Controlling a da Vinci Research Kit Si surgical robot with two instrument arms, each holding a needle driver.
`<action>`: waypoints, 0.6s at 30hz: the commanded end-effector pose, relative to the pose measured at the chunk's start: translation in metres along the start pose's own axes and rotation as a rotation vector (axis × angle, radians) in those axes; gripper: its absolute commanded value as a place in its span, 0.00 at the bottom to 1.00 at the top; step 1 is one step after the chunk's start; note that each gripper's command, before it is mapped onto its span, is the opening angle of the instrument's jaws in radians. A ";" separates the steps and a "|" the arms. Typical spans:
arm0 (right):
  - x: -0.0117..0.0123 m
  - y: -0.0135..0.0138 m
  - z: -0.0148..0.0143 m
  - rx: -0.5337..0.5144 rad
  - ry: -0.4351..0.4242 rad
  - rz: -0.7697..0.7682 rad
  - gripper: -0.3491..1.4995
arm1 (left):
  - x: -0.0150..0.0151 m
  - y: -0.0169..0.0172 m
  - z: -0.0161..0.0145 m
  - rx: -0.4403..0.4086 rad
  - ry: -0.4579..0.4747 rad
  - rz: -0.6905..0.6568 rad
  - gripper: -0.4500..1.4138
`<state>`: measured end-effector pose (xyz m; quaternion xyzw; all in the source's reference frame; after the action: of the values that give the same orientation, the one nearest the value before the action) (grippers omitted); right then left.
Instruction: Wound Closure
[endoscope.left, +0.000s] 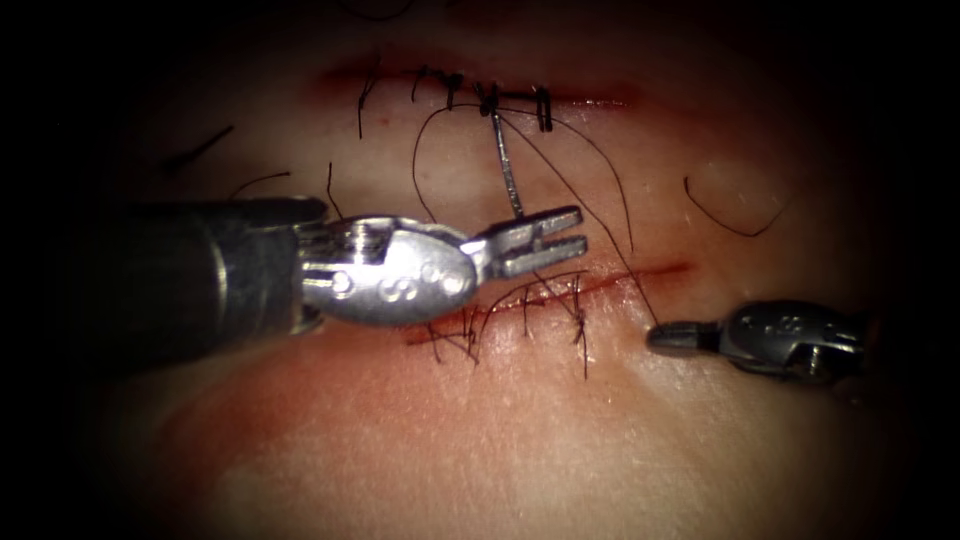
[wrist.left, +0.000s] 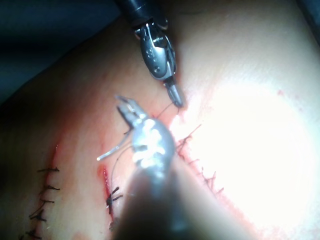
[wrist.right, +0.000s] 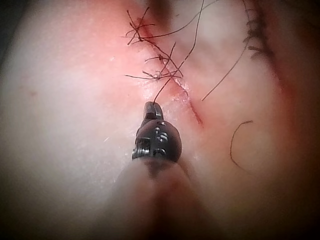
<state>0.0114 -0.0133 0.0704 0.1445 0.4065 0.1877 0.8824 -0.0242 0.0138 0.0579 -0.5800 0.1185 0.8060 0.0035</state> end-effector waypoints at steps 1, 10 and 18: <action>-0.0003 -0.0021 -0.0005 0.009 0.000 0.013 0.00 | -0.0005 0.0010 0.0008 -0.009 0.000 0.008 0.00; 0.0059 -0.0114 -0.0064 0.053 0.005 0.035 0.00 | -0.0015 0.0037 0.0015 -0.030 -0.008 0.035 0.00; 0.0125 -0.0188 -0.0073 0.194 0.069 0.029 0.00 | -0.0019 0.0042 0.0019 -0.045 -0.004 0.047 0.00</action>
<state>0.0173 -0.0223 0.0486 0.2215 0.4740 0.1765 0.8338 -0.0250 0.0107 0.0607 -0.5756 0.1127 0.8094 -0.0302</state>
